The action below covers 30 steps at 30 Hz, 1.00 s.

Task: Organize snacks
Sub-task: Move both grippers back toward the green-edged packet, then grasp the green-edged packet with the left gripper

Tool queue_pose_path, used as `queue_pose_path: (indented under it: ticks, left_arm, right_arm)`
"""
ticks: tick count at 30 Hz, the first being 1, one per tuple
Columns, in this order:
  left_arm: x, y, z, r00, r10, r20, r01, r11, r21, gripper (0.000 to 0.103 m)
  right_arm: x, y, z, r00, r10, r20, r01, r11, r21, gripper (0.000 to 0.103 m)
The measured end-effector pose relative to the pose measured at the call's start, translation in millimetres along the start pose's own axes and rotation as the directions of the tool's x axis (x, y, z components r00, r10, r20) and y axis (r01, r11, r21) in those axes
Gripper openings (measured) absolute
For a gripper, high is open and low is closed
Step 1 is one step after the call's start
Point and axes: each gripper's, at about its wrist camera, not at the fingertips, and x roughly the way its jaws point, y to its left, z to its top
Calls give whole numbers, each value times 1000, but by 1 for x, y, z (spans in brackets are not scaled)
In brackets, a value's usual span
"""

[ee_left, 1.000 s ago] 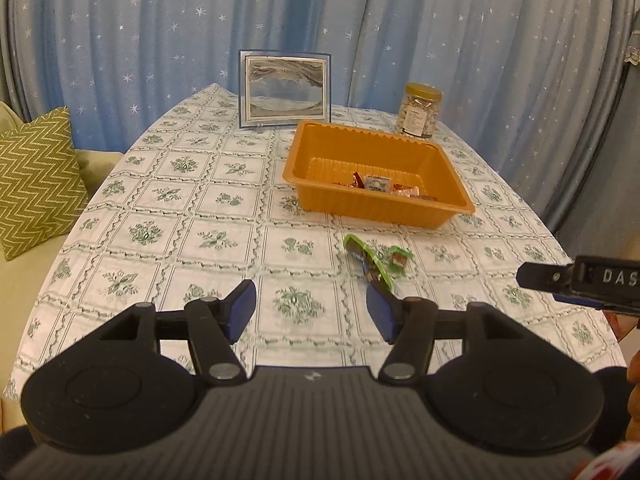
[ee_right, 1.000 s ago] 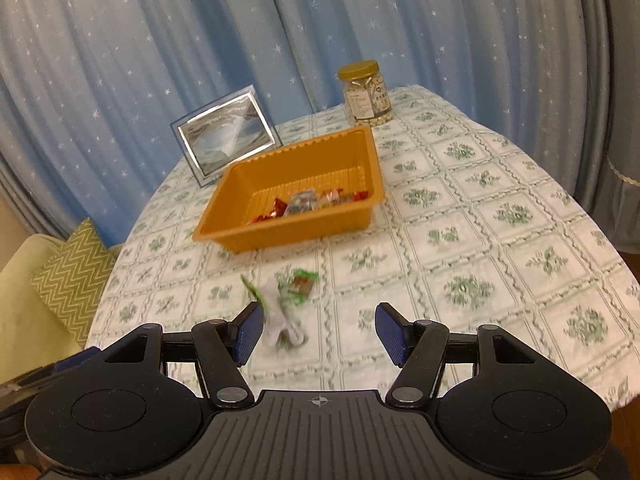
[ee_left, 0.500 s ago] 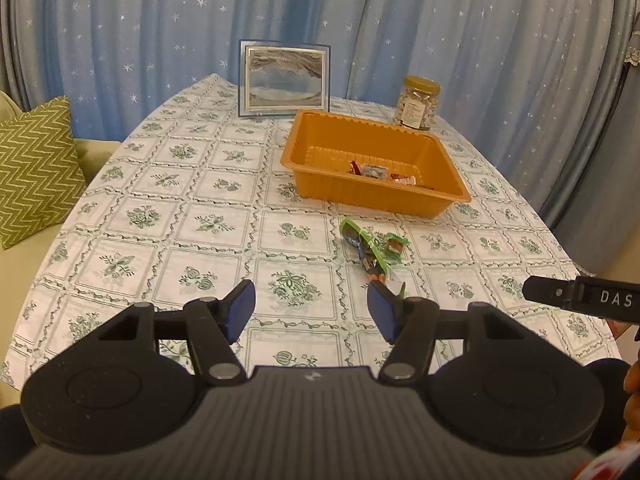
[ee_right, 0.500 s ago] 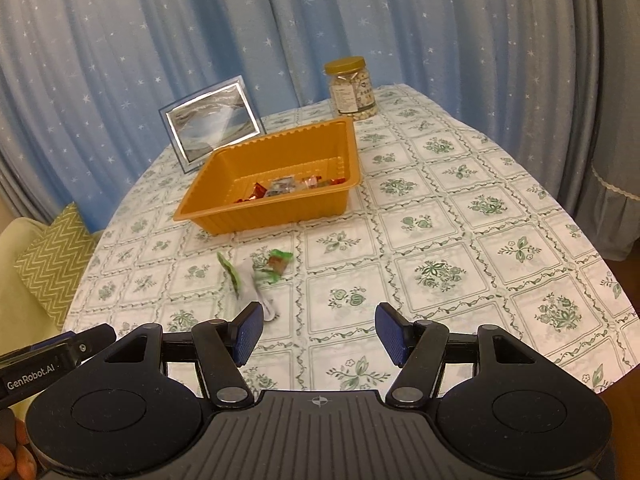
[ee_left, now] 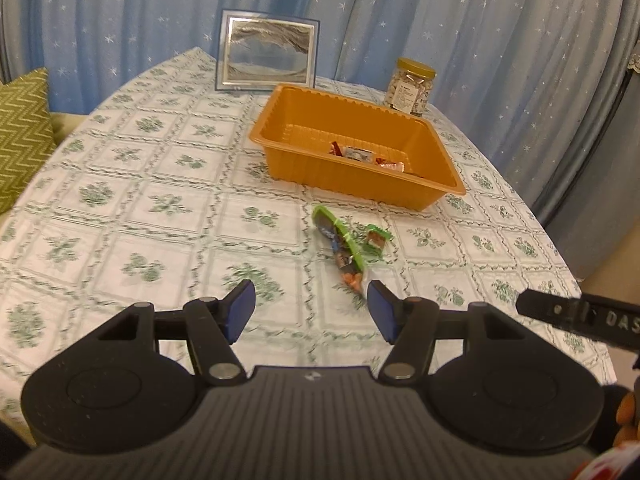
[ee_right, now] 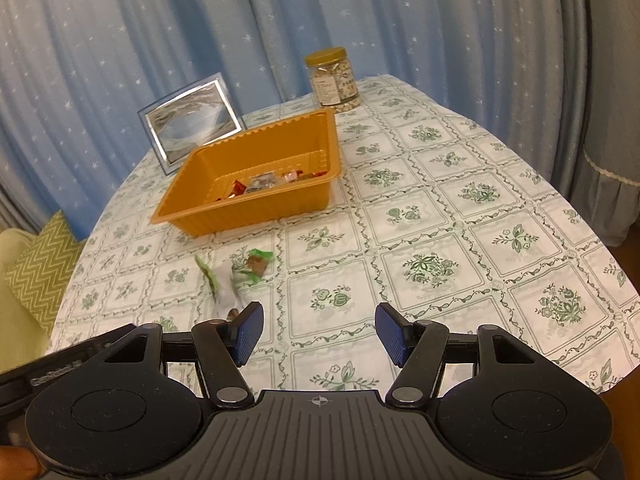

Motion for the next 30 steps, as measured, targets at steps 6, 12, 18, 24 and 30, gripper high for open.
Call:
queue_pose_path:
  ticks: [6,12,18,24,30]
  left_arm:
    - [44,-17,7,999,-28,-17,28,1000,-1,54]
    - [87,-34,10,998,-28,-51,29,999,21,37]
    - [115,-41,10,997,-5,-77,9,999,43,29]
    - [122,-40,11,997,6,-83,1,997,74,24]
    - [109,-23,16,997,26,-76,-19,995,98,20]
  right_arm:
    - [17,-11,6,1000,-16,-12,16,1000,22,62]
    - [33,-24,12,999,-11,-33,13,997,71,62]
    - [43,-32,17,999,-19,-41,23,996,82,62]
    - [51,-32,18,998,-14,-55,19,996,84,62]
    - [61,-21,17,998,2,-69,1,999,40,62]
